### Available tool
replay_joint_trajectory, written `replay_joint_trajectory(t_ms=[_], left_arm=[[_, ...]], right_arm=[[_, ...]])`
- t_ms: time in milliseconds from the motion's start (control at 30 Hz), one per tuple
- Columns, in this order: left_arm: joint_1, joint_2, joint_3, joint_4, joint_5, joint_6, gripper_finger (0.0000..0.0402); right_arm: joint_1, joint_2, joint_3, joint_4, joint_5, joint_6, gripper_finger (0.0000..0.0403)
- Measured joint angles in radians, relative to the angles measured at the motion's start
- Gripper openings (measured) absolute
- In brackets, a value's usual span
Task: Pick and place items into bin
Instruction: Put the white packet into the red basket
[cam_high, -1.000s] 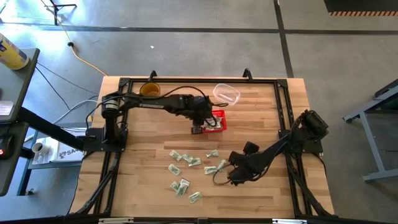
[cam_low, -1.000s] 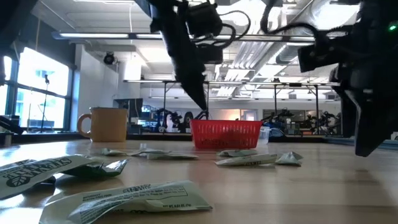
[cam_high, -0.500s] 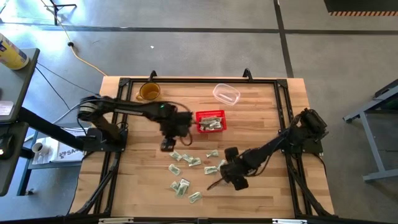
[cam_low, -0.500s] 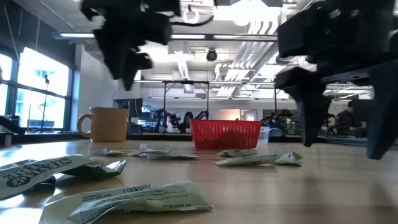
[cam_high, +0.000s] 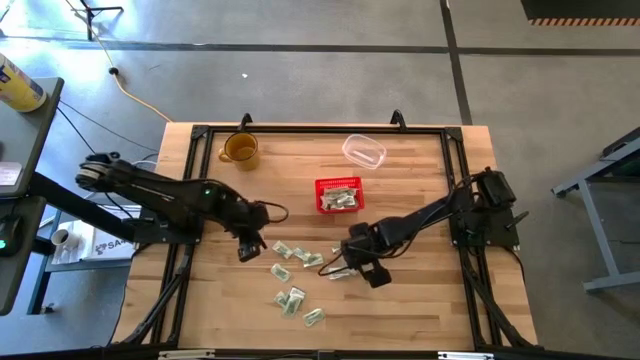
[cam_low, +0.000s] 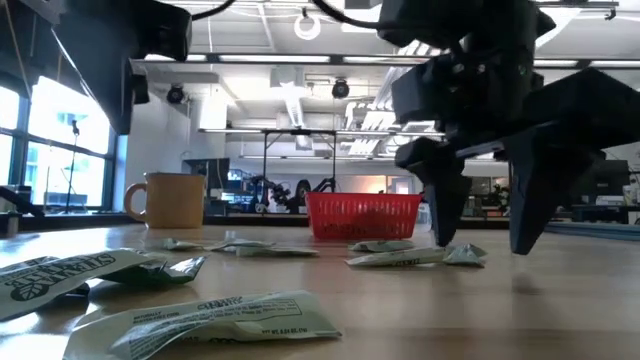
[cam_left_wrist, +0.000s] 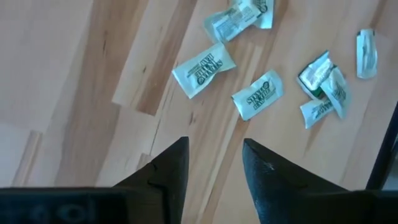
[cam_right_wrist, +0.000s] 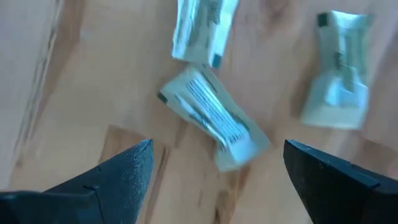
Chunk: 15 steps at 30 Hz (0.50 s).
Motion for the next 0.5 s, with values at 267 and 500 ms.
replay_joint_trajectory(t_ms=[267,500], left_arm=[[-0.036,-0.024,-0.007,0.0,-0.063,-0.038,0.0178],[-0.034,-0.024,-0.007,0.009,-0.091,-0.029,0.0179]], right_arm=[[-0.002,0.055,0.004,0.037,0.019,0.077,0.0266],[-0.012,0.055,0.021,-0.021,0.056,0.168,0.0108]])
